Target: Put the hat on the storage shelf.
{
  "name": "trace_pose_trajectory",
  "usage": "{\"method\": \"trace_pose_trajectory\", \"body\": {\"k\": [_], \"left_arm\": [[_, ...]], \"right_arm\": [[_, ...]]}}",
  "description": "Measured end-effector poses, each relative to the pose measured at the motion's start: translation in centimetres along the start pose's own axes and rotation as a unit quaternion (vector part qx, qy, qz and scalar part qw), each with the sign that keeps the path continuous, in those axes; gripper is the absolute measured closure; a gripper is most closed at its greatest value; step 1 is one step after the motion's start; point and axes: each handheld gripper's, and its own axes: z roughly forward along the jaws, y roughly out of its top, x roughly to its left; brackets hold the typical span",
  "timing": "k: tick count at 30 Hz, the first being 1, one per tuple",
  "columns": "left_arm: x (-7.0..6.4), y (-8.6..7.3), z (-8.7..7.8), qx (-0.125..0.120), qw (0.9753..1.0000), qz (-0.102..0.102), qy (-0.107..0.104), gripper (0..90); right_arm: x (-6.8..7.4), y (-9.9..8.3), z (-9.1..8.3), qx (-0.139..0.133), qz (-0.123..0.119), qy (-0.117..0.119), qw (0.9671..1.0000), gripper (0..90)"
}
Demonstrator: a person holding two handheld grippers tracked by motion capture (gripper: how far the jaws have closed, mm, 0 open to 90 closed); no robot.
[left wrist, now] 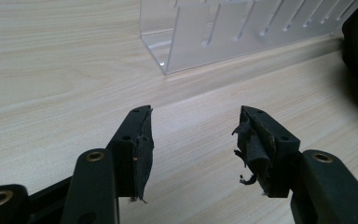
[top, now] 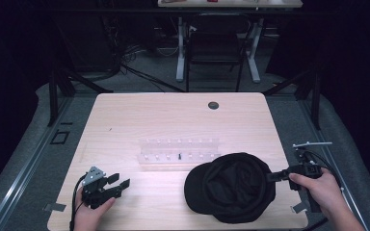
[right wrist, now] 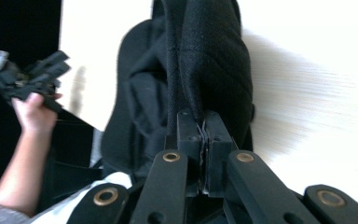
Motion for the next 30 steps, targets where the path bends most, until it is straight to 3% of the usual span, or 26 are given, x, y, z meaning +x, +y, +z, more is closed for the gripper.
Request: {"method": "trace_pose_trajectory", "body": {"k": [9,16,30], "left_arm": [[0.1,0.0,-0.1,-0.001,1.0,-0.001,0.0,45.5],[0.1,0.0,-0.1,0.001,1.0,0.0,0.0,45.5],[0.2,0.0,0.0,-0.001,1.0,-0.002,0.001,45.5]], "right_arm": [[1.7,0.4,-0.2,-0.018,-0.006,0.054,0.9984,88.3],[3.2,0.7,-0.3,-0.02,-0.019,0.068,0.9973,88.3],[5.9,1.1,-0.7,-0.052,-0.034,0.105,0.9925,88.4]]}}
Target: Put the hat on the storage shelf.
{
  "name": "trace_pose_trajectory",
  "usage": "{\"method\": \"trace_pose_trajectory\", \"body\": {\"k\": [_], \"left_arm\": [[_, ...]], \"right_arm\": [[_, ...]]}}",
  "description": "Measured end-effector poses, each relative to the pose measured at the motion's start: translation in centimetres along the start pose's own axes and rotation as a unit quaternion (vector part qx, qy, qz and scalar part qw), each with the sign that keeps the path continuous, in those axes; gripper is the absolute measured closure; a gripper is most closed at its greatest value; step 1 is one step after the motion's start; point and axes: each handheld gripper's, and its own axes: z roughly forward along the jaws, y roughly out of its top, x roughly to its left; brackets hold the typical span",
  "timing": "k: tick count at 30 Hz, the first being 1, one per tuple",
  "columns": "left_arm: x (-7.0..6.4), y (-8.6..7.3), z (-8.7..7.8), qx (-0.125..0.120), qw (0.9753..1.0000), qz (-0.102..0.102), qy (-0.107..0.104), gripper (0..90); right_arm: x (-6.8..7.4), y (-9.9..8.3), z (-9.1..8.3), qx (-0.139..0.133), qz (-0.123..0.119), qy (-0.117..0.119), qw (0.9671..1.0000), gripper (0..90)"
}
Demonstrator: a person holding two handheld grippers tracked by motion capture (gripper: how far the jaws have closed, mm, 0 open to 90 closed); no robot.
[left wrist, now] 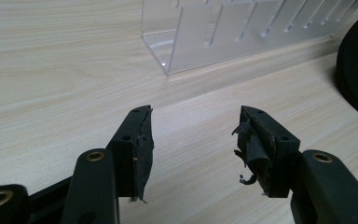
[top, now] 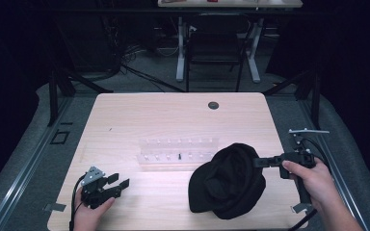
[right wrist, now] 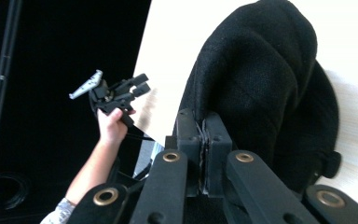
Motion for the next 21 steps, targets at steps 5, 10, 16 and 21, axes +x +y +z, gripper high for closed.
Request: {"method": "trace_pose_trajectory", "body": {"k": [5,10,16,21], "left_arm": [[0.0,0.0,0.0,0.001,1.0,0.0,-0.001,45.5],[0.0,0.0,-0.1,0.001,1.0,0.0,0.0,45.6],[0.0,0.0,0.0,0.001,1.0,0.001,-0.001,45.5],[0.0,0.0,-0.1,0.002,1.0,0.0,-0.001,45.5]], "right_arm": [[1.0,0.2,-0.5,-0.015,-0.01,0.014,0.9997,88.4],[1.9,0.4,-0.9,-0.024,-0.019,0.023,0.9993,88.4],[2.8,0.6,-1.1,-0.032,-0.028,0.036,0.9984,88.5],[3.6,0.8,-1.3,-0.038,-0.035,0.033,0.9981,88.4]]}}
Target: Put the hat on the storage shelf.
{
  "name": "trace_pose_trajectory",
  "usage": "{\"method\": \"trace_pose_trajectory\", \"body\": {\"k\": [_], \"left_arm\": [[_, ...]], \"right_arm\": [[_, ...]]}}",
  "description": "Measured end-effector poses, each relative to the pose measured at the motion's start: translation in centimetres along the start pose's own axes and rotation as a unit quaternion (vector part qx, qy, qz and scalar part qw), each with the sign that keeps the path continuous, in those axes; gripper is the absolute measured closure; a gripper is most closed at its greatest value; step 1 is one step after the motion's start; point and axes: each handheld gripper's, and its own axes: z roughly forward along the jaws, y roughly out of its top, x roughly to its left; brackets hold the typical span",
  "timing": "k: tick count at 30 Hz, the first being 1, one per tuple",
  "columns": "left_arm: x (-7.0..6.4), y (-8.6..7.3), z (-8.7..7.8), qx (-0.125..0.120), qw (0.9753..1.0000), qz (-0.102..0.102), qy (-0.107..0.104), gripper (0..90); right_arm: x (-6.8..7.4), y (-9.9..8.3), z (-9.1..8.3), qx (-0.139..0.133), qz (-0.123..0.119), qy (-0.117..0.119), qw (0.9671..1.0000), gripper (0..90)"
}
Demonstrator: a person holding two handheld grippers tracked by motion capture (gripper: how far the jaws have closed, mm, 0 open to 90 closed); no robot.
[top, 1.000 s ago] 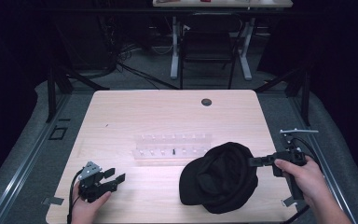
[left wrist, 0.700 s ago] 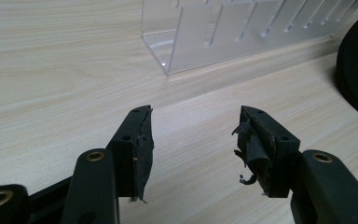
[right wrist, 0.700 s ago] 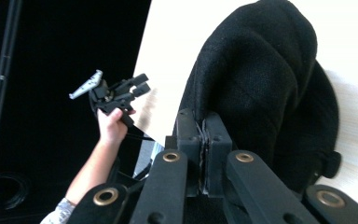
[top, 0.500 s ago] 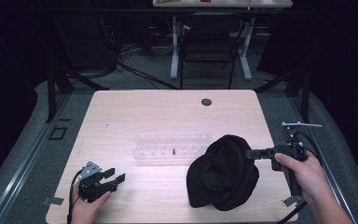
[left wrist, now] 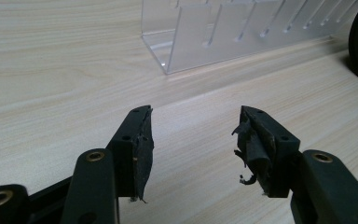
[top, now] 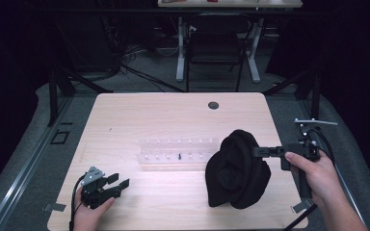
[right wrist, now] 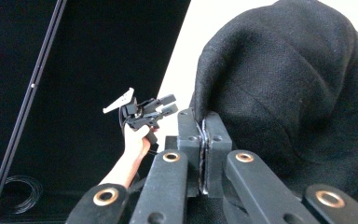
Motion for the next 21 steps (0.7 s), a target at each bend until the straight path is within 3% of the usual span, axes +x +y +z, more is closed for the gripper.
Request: {"method": "trace_pose_trajectory", "body": {"k": [21], "left_arm": [[0.0,0.0,0.0,-0.001,1.0,0.0,-0.001,45.5]], "right_arm": [[2.7,1.6,-1.9,-0.034,-0.016,0.004,0.9993,88.4]]}}
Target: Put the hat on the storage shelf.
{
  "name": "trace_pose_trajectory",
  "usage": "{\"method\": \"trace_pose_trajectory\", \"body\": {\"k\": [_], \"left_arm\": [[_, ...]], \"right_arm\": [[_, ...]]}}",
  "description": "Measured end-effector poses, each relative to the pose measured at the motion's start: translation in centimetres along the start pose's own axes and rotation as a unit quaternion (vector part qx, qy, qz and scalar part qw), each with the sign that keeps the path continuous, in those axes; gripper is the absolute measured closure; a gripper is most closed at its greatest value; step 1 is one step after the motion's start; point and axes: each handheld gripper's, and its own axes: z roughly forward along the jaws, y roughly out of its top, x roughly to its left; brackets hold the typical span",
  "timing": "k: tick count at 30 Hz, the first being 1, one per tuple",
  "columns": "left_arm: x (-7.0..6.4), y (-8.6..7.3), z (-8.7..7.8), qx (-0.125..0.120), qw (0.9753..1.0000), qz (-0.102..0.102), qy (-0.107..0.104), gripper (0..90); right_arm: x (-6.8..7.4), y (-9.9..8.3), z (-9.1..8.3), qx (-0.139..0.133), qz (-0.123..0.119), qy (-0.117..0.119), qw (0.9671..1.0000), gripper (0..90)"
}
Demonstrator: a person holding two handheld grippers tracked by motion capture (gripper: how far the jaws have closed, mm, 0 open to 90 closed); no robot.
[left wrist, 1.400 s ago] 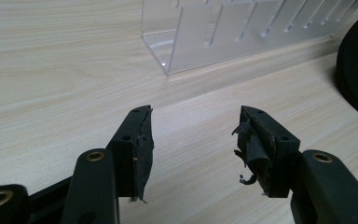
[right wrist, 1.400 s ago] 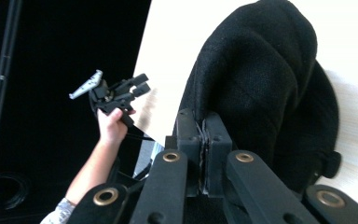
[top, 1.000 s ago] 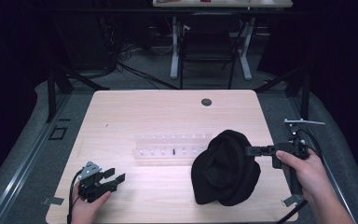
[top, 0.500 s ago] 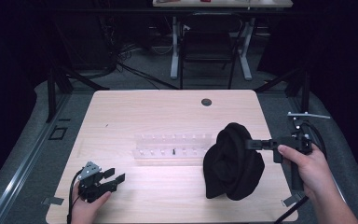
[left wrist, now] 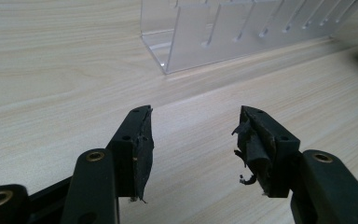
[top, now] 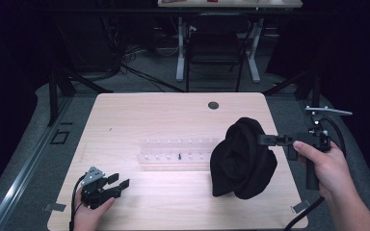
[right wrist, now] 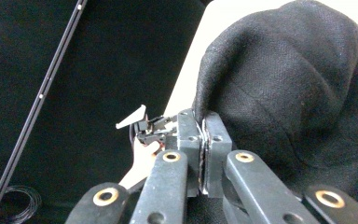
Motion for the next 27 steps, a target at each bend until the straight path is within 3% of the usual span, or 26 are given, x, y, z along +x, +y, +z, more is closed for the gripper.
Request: {"method": "trace_pose_trajectory", "body": {"k": [14,27], "left_arm": [[0.0,0.0,0.0,-0.002,1.0,-0.001,0.0,45.5],[0.0,0.0,-0.1,-0.002,1.0,-0.001,-0.001,45.5]], "right_arm": [[1.7,1.2,0.0,-0.009,-0.011,-0.003,0.9999,88.4],[2.5,2.3,0.6,-0.016,-0.009,0.0,0.9998,88.4]]}}
